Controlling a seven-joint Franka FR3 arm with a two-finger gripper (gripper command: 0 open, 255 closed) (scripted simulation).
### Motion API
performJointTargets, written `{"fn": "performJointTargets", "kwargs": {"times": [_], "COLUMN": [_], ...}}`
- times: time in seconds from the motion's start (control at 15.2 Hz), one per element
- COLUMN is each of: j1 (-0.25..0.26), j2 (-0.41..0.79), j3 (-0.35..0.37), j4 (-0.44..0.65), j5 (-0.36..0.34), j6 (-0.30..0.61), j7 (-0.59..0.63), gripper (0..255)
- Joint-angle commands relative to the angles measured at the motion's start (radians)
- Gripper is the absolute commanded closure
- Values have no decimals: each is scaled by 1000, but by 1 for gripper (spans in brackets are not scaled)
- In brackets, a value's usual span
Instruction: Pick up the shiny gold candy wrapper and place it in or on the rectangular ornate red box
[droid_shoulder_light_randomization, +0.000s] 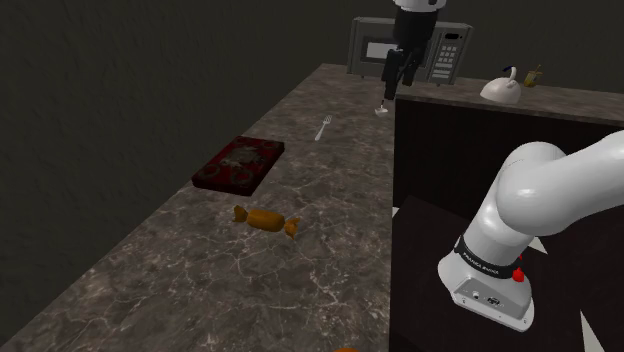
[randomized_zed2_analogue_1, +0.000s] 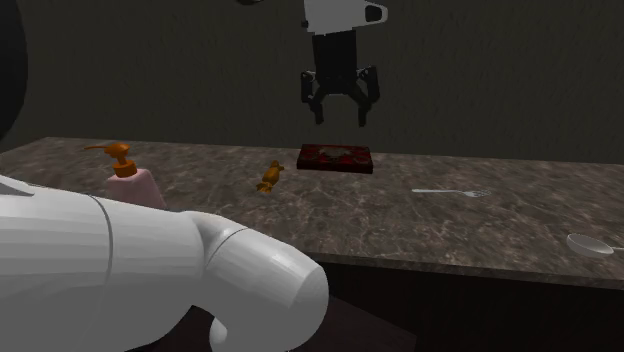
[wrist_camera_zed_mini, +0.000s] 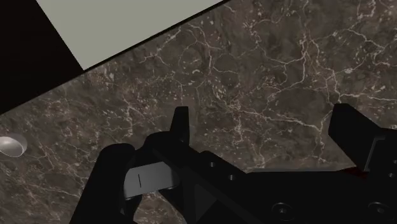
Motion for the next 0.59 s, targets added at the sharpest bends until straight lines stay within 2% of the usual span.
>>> {"fn": "performJointTargets", "kwargs": {"times": [0.0, 0.53], "j1": [0, 58], "j2": [0, 133], "j3": [0, 98], "j4": [0, -76], "j5": [0, 81], "j6": [0, 201], "j7": [0, 91], "gripper": [0, 0]}}
